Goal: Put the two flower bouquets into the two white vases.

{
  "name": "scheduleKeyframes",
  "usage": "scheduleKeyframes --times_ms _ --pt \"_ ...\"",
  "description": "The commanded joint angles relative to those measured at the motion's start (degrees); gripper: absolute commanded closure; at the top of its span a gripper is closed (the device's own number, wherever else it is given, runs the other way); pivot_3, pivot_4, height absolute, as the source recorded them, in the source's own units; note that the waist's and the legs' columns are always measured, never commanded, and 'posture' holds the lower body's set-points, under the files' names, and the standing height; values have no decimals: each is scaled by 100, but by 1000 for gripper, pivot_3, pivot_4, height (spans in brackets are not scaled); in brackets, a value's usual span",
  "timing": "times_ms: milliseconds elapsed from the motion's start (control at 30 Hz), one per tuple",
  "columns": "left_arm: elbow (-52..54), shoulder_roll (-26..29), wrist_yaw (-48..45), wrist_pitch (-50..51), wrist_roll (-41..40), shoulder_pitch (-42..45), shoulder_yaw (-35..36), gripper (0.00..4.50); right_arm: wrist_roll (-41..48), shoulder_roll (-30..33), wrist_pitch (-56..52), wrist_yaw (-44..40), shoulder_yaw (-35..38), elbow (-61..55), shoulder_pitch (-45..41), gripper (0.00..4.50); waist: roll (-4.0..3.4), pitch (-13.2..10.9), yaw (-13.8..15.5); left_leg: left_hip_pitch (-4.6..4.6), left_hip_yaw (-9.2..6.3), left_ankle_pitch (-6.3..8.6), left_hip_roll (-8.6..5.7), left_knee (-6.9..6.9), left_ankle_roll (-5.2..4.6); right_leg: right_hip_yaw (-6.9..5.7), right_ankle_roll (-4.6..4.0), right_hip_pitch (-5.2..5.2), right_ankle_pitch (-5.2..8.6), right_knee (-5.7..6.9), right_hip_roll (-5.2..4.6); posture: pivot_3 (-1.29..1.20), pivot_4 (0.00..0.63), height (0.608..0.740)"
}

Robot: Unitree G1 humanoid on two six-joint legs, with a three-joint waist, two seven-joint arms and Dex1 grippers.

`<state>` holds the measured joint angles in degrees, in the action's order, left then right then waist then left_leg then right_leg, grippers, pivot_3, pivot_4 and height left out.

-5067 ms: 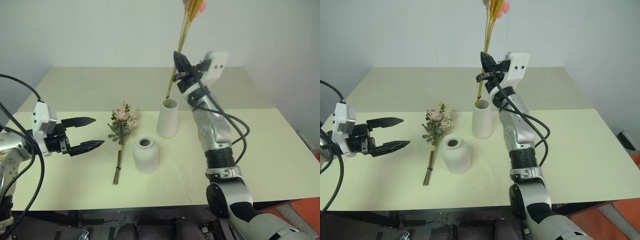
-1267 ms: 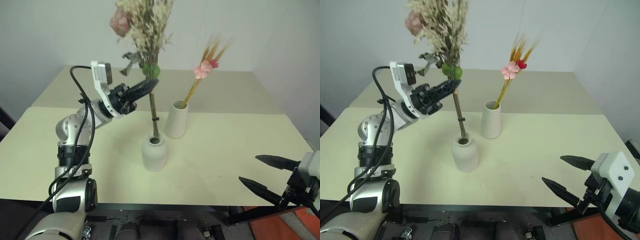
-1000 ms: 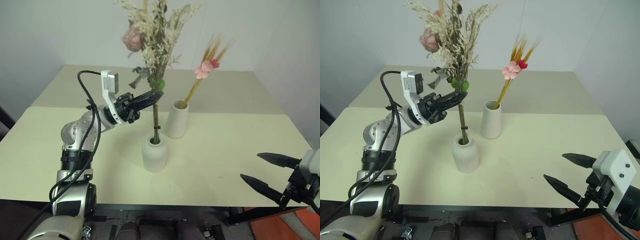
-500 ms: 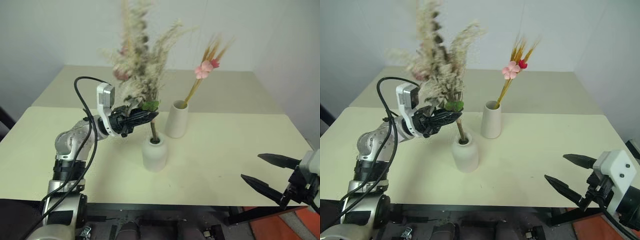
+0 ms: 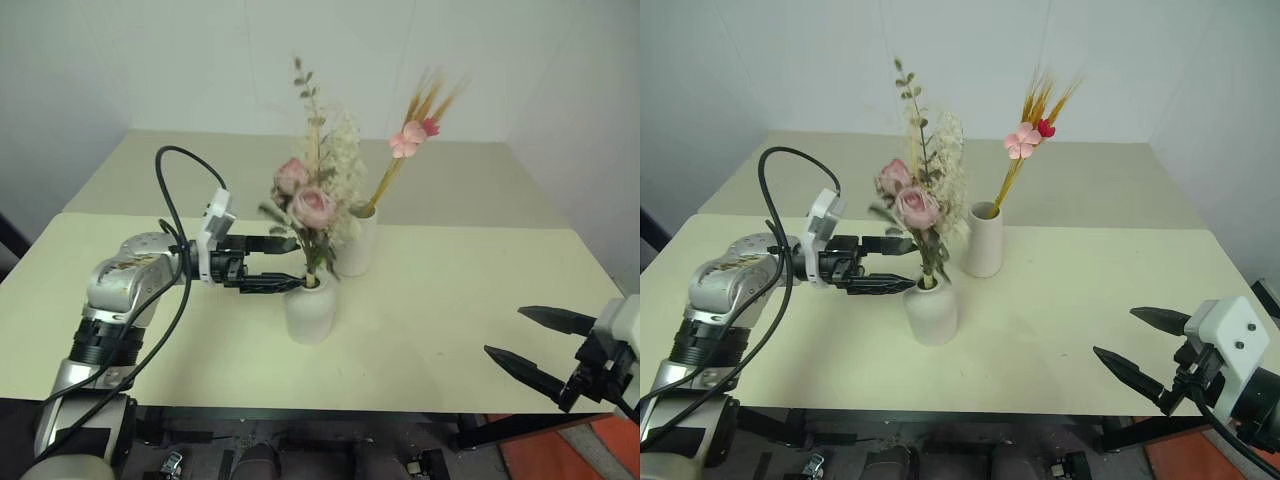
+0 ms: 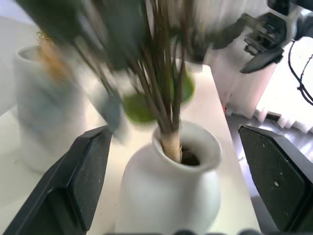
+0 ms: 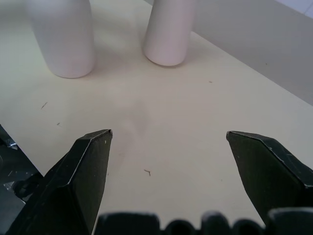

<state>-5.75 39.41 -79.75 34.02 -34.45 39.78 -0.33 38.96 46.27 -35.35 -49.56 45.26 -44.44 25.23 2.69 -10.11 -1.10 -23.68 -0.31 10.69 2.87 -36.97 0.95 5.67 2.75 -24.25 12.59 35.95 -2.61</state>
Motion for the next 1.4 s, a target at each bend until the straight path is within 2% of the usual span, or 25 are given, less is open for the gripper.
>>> scheduleKeyframes --times_ms 33,100,267,467,700,867,1067,1400 --pt "149 352 -384 -146 -273 -9 452 37 -45 30 134 30 81 -57 -11 78 0 0 -6 0 0 0 1 0 0 0 0 0 0 0 0 0 150 740" --pt "213 566 -518 7 -418 -119 590 37 -58 29 130 33 85 -56 1 78 -1 0 -15 1 0 0 2 1 0 0 -2 0 1 1 0 0 150 740" --pt "497 1528 -826 150 -467 -917 1034 37 -16 48 138 -75 198 24 25 78 -2 0 -54 2 2 0 7 2 0 -1 -9 -2 6 0 0 0 150 740" --pt "310 2149 -626 -214 -338 -1844 2088 37 155 235 395 -700 632 633 -96 78 -3 -1 -38 3 4 1 10 2 0 -7 -11 -3 7 -1 -4 0 150 740" --pt "369 2133 -382 -672 -174 -2424 2473 37 48 575 520 -996 792 1546 -499 78 -4 -1 4 13 30 23 5 6 36 -21 -14 -2 9 -6 -40 0 150 740" --pt "472 2021 -243 -697 -273 -2526 2460 37 43 613 553 -985 854 1980 -782 78 -4 -1 11 8 47 18 -3 6 30 -26 -13 -5 9 -10 -55 0 150 740" --pt "335 2032 -264 -754 -247 -2477 2447 37 40 828 376 -1095 839 2018 -787 78 -4 -2 5 0 50 2 -2 10 2 -28 -7 -9 13 -9 -54 0 150 740" --pt "-60 2265 -447 -902 -237 -2764 2856 37 72 968 228 -961 348 1698 -974 78 -4 -2 -37 2 53 2 -2 10 2 -28 -6 -10 13 -8 -58 0 150 740"
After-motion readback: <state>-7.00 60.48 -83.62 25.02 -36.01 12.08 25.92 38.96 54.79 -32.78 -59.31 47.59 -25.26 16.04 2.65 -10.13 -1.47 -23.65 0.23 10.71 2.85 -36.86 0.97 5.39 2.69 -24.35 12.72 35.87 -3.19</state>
